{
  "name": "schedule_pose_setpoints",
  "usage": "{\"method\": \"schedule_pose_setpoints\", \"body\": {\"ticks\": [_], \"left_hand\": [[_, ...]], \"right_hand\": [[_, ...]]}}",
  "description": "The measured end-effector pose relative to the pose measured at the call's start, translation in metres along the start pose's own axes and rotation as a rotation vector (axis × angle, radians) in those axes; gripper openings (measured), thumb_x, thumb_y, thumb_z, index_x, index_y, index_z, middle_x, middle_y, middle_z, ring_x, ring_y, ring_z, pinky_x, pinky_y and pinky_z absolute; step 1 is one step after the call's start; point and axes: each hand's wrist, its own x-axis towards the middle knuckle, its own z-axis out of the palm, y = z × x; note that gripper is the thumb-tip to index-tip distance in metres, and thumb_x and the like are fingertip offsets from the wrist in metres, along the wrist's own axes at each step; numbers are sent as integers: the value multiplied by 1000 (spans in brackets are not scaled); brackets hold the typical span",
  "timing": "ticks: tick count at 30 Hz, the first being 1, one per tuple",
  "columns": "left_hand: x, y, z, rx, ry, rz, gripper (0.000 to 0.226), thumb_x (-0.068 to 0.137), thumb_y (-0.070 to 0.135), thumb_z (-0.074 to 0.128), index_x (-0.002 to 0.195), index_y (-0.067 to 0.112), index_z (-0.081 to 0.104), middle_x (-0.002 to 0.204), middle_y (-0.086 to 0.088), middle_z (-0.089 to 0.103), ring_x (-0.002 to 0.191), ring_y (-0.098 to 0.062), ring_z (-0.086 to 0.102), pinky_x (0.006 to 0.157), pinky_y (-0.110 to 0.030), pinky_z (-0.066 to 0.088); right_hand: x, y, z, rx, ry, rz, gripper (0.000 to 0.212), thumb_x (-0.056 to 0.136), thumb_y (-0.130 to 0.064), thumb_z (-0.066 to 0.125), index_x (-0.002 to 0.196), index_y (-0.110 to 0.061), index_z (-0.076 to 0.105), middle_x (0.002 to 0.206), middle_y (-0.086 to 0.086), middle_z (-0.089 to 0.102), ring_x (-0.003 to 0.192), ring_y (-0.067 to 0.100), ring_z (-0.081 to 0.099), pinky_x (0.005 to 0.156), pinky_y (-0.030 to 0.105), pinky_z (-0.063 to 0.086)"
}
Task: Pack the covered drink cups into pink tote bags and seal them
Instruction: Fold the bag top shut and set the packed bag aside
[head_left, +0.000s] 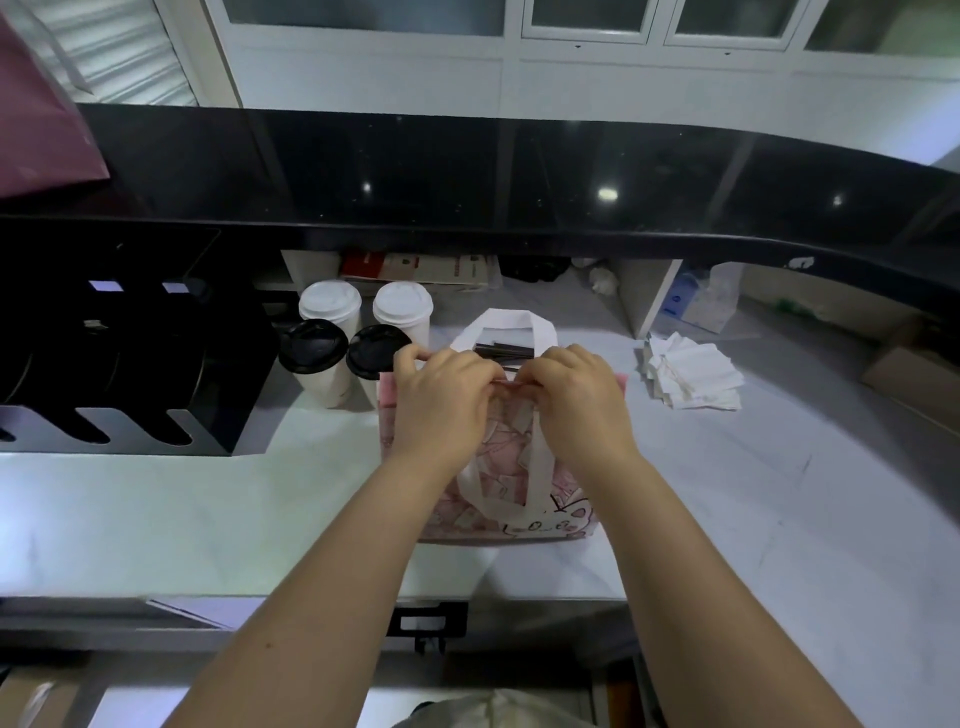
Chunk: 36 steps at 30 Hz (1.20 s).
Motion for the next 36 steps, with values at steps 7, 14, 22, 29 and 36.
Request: {"method": "schedule_pose_setpoints", "body": {"ticks": [7,14,22,29,36], "left_hand": [[-6,-20,-10,-43,-19,-150,10,93,26,64,93,29,73,89,12,70,93,-13,59,89,-32,19],[-19,-41,-15,-79,89,-138,6,84,33,73,89,29,76,82,14,70,87,-11,59,92,-29,19],[-27,-51,-18,-91,161,-195,3,80,25,77,82,27,76,77,11,70,83,-16,60,86,-31,24],[-31,-69,-25,-252,204,-267,13,80,7,74,84,18,76,79,4,69,84,-15,57,81,-33,40],[-34,-73,-9,-767,169,-502,24,87,16,73,102,35,71,100,11,73,95,-10,67,85,-28,54]], "right_hand": [[-3,16,-5,-66,-42,69,14,80,-2,68,84,-16,72,86,-3,68,91,22,59,83,31,27],[-17,30,-12,18,89,64,6,80,-14,72,82,-18,75,83,-5,72,83,21,64,85,40,34],[-17,43,-11,61,97,97,12,81,-4,68,79,-15,75,81,-1,73,77,24,63,80,37,37],[-21,57,-17,145,190,196,23,79,8,60,84,-10,75,83,5,73,77,21,54,84,49,47],[-20,70,-7,423,145,471,33,89,-9,64,110,-33,67,102,-15,66,90,7,61,79,27,51]]}}
